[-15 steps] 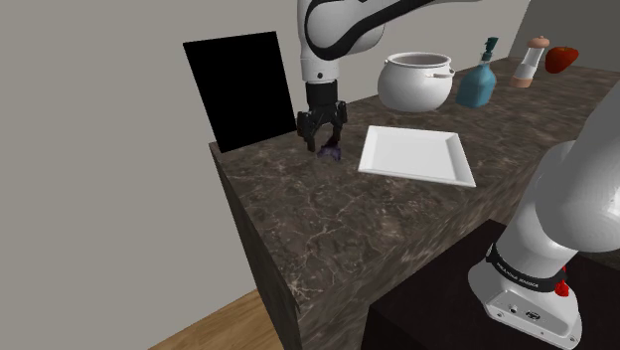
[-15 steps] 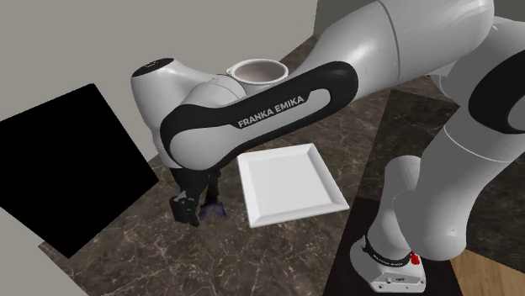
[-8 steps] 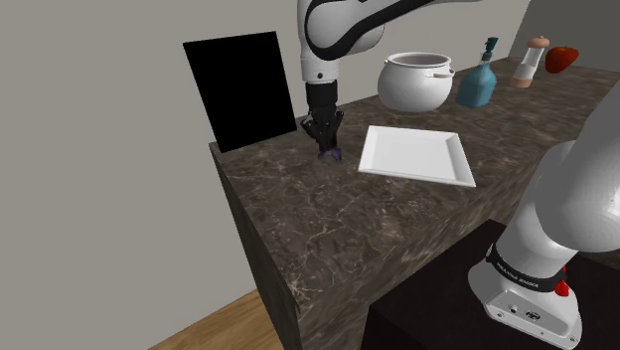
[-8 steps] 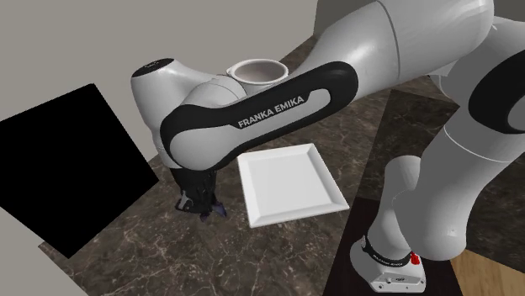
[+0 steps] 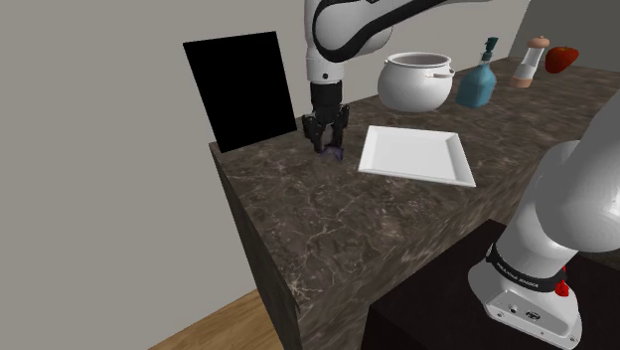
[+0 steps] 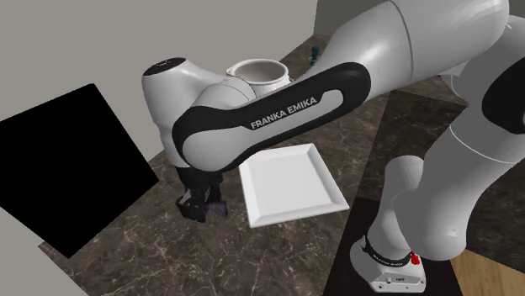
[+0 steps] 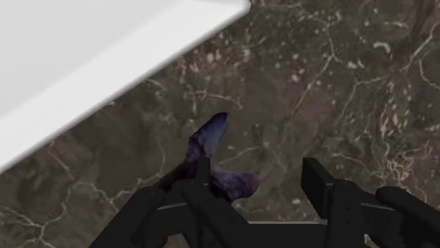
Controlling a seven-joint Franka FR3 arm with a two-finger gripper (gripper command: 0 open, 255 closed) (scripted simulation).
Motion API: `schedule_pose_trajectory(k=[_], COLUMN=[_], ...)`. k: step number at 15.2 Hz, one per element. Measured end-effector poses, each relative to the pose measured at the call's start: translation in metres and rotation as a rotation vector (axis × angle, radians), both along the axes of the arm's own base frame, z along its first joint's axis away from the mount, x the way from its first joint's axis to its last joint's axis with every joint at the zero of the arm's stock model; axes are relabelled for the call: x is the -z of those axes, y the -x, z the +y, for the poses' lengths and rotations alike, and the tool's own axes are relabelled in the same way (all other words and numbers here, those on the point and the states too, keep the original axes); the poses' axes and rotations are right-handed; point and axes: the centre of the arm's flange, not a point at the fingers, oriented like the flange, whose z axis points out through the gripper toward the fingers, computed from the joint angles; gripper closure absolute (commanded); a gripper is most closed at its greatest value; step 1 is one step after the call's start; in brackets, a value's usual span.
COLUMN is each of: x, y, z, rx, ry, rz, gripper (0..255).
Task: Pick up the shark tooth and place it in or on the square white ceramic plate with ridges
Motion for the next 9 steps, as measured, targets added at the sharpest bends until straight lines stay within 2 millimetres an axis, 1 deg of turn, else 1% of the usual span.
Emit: schedule_pose_trajectory(k=[2, 3, 4, 6, 9], x=[-0.005, -0.004, -0.002, 0.006, 0.021], y=[0.040, 0.060, 0.070, 0.076, 0.074], z=[-0.014, -0.017, -0.020, -0.022, -0.022], rx=[0.069, 0.102, 0.120, 0.134, 0.138], ry=[0.004, 0.005, 0.004, 0.004, 0.004], rz=[-0.158, -0.239, -0.284, -0.319, -0.329], gripper=[0, 0, 0, 0, 0])
